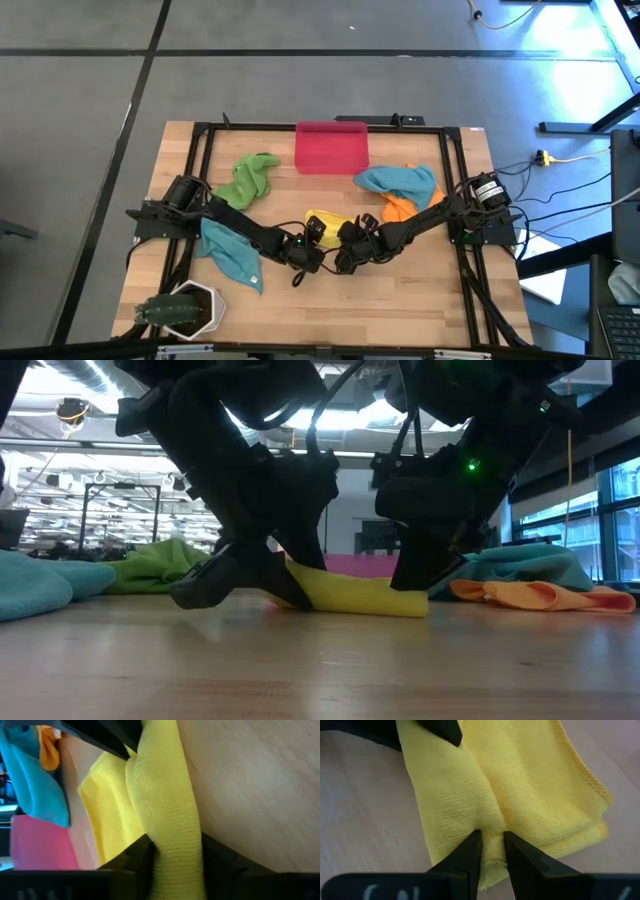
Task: Roll microfiber towels into tight, uniform cylinder then place into a basket
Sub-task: Roll the yellow microfiber cloth
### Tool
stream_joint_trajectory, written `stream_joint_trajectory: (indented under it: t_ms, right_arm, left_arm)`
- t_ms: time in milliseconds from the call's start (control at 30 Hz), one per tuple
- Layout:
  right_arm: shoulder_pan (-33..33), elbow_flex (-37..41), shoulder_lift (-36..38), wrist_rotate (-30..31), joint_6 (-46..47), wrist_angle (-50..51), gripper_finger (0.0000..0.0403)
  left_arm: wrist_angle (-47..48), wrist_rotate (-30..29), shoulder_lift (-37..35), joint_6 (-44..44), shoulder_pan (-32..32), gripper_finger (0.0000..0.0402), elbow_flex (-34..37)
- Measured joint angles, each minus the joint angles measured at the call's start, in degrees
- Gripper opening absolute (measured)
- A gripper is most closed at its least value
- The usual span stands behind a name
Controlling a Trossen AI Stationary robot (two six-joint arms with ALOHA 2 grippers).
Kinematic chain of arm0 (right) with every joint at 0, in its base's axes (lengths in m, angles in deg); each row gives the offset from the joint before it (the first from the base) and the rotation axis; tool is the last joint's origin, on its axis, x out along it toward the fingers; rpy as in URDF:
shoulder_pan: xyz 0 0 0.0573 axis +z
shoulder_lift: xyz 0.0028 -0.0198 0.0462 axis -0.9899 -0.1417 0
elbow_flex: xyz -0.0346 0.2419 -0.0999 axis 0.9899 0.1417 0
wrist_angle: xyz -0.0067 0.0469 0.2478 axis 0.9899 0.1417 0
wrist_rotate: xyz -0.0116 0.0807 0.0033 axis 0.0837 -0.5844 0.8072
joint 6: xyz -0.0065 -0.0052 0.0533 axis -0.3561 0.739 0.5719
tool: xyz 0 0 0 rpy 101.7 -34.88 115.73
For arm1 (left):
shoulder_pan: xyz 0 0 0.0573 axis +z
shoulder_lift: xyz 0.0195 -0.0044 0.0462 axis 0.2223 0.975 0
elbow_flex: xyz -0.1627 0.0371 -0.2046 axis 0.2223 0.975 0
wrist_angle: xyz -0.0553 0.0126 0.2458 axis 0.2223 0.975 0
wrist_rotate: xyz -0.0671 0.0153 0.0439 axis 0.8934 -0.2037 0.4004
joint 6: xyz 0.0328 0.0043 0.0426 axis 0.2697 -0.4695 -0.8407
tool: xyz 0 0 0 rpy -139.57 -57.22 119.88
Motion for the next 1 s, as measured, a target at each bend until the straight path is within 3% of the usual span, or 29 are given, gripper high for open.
stream_joint_trajectory:
  t_ms: [267,533,733,867,1000]
  right_arm:
    - [1.0,-3.8,2.2,2.0,-3.9,8.2,0.009]
    - [7.5,-4.4,8.3,13.6,-4.2,12.2,0.009]
    - [13.2,-4.4,7.1,16.5,-8.2,9.1,0.0093]
    - [15.7,-4.4,4.6,16.8,-12.6,5.4,0.0124]
    - [17.1,-4.4,1.8,16.6,-15.7,1.2,0.0185]
  left_arm:
    - [1.8,4.8,-0.1,5.0,0.6,0.0013,-0.2]
    - [2.6,14.6,-0.7,10.4,2.6,0.0005,-0.2]
    - [1.7,26.4,-1.2,13.3,4.1,0.0003,-0.2]
    - [0.6,32.5,-1.1,14.6,5.1,0.0003,-0.2]
    - [-0.2,38.4,-1.1,15.8,6.2,0.0002,-0.2]
